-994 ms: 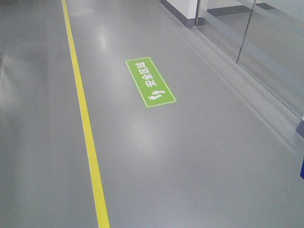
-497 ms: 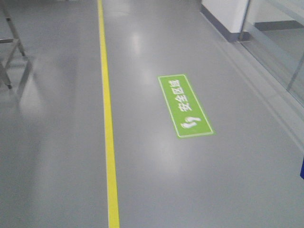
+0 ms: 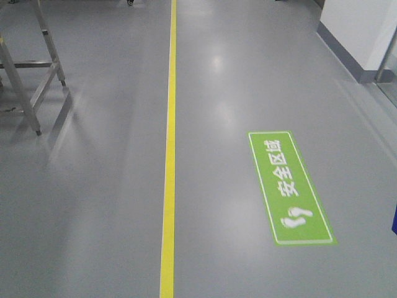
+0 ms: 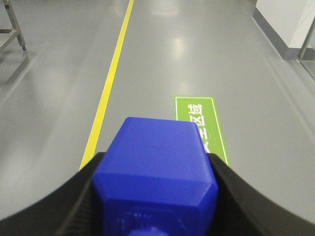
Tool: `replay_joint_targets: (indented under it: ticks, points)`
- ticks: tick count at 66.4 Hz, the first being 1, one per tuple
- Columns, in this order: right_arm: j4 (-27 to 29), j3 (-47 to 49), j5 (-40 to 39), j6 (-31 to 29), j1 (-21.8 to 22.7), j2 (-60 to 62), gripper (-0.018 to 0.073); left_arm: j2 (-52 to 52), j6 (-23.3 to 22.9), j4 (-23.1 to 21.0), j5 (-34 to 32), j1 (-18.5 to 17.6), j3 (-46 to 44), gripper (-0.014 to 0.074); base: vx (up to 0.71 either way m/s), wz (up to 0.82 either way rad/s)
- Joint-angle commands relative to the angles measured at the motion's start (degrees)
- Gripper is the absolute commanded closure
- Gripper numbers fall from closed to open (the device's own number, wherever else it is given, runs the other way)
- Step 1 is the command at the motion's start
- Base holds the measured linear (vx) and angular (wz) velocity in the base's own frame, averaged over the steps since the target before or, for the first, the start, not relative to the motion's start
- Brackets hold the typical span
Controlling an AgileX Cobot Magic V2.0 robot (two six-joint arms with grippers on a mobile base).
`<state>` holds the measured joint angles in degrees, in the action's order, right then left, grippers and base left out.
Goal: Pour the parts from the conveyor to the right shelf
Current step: 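Drive along the yellow-lined aisle toward the shelves of blue bins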
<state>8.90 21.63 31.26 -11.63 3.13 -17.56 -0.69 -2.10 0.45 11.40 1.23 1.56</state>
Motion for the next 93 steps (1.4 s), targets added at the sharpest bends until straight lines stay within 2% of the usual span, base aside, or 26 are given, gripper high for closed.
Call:
replay_joint_targets:
  ticks: [1,93]
  points:
    - [-0.1,1.5,-4.2,0.0,0.4,-0.5,0.0564,-0.7,-0.5,-0.5,-4.2,-0.3,-1.1,0.0603,0.76,0.13]
    - [-0.1,1.5,-3.5,0.0,0.4,-0.6,0.0564,-0.7,-0.5,-0.5,-4.1,-0.3,-1.1,0.0603,0.77,0.05]
